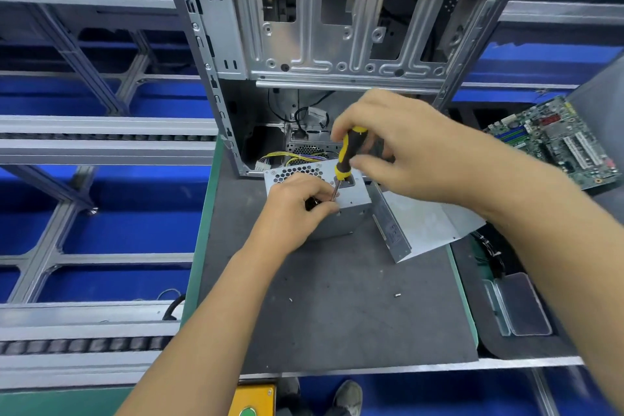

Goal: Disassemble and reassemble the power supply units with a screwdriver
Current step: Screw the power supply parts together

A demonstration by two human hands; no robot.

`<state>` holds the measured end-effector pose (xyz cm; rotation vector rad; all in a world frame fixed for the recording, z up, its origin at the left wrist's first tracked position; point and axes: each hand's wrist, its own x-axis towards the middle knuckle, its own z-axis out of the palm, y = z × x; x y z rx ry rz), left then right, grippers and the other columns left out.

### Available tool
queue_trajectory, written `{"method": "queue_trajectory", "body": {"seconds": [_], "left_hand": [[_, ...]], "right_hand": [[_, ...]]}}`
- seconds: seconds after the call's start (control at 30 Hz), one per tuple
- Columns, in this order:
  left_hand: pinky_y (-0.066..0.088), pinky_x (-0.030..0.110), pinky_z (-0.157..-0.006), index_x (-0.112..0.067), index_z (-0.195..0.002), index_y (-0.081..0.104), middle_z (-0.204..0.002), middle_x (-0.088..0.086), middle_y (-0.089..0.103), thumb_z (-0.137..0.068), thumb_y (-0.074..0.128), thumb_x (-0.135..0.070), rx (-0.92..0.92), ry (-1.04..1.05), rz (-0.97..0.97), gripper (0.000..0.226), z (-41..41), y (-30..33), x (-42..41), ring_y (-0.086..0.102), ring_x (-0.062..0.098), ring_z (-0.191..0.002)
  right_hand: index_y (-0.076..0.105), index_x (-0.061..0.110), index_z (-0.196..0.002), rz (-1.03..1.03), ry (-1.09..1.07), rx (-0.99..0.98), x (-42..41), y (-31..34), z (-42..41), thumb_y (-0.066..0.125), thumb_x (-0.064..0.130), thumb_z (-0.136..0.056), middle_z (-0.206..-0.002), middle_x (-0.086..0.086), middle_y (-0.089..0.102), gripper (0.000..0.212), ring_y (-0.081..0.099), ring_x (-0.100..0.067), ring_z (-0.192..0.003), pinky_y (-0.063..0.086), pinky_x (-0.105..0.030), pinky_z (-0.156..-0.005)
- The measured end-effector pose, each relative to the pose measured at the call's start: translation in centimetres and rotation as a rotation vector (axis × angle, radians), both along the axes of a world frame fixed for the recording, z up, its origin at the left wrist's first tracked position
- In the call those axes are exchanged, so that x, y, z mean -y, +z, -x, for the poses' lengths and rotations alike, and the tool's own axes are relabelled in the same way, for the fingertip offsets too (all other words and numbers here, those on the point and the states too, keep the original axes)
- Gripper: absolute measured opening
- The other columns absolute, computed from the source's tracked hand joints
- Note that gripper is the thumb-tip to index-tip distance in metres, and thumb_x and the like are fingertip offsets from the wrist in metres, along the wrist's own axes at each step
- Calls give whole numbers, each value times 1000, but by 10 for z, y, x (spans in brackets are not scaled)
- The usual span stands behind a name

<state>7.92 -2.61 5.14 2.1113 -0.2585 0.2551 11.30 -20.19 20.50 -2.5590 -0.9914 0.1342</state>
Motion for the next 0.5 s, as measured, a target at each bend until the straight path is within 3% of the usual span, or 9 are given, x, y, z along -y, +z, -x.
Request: {"method": "queue_trajectory", "body": {"seconds": [0.07, 0.13, 0.23, 0.3, 0.33, 0.43, 0.5], "left_hand": [[44, 11, -81, -11, -88, 75, -81, -18, 64, -75, 85, -8, 3, 5, -3, 16, 0, 0, 0, 59, 1, -87], [46, 14, -82, -9, -89, 74, -81, -16, 65, -75, 85, -9, 20, -1, -16, 18, 2, 1, 1, 59, 6, -88], [48, 27, -85, -7, -92, 74, -86, -4, 69, -75, 85, -8, 21, -7, -28, 20, 3, 1, 2, 61, 17, -91], [49, 31, -85, -8, -93, 74, -86, -3, 70, -75, 84, -8, 19, -13, -30, 20, 3, 1, 1, 61, 18, -91], [49, 32, -85, -8, -93, 74, -86, -4, 69, -76, 84, -8, 21, -16, -32, 20, 3, 1, 1, 61, 18, -91], [49, 35, -85, -9, -92, 73, -87, -4, 69, -75, 84, -8, 35, -24, -37, 20, 2, 0, 0, 60, 19, -91], [50, 36, -86, -9, -92, 72, -89, -3, 69, -75, 83, -7, 35, -23, -48, 20, 1, -1, 0, 60, 21, -93]], "right_hand": [[57, 28, -112, 229, 13, 28, -4, 12, -6, 59, 21, -95, -100, 9, 45, 19, 50, -14, -93, 46, -35, -85], [57, 24, -109, 410, 8, 74, -14, 21, -9, 56, 34, -97, -92, 4, 47, 16, 51, -23, -93, 47, -40, -80], [49, 16, -78, 631, -34, 266, -30, 26, -8, 45, 52, -98, -68, 0, 35, 41, 47, -28, -65, 36, -33, -53], [33, 17, -65, 715, -46, 415, -35, 25, -4, 36, 53, -101, -63, -1, 29, 51, 33, -21, -53, 23, -28, -47], [33, 17, -67, 726, -44, 418, -35, 22, -3, 34, 50, -102, -65, -1, 30, 48, 35, -23, -55, 27, -29, -48], [38, 25, -92, 554, 52, 37, -29, 18, 0, 43, 34, -101, -93, 1, 40, 13, 55, -28, -79, 46, -41, -70], [41, 30, -98, 525, 129, -83, -31, 24, 1, 51, 22, -96, -103, 6, 36, 12, 55, -24, -84, 47, -42, -77]]}}
